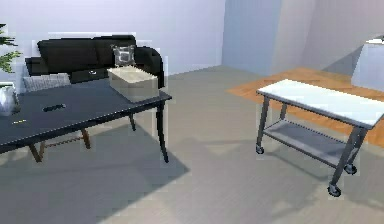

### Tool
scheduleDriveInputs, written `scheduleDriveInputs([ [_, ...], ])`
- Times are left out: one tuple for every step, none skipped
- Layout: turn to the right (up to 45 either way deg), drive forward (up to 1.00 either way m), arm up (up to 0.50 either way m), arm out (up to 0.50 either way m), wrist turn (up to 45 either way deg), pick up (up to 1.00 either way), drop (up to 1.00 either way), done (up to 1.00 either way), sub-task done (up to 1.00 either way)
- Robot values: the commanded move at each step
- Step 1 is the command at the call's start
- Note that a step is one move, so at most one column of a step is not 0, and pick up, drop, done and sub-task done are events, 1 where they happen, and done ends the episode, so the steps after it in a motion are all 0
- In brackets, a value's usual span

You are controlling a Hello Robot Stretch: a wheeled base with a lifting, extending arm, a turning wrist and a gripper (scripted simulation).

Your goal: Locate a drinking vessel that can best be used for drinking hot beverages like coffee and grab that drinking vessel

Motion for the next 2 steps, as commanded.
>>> scheduleDriveInputs([
  [0.0,0.1,0.0,0.0,0.0,0.0,0.0,0.0,0.0],
  [9.0,0.0,0.0,0.0,0.0,0.0,0.0,0.0,0.0],
])
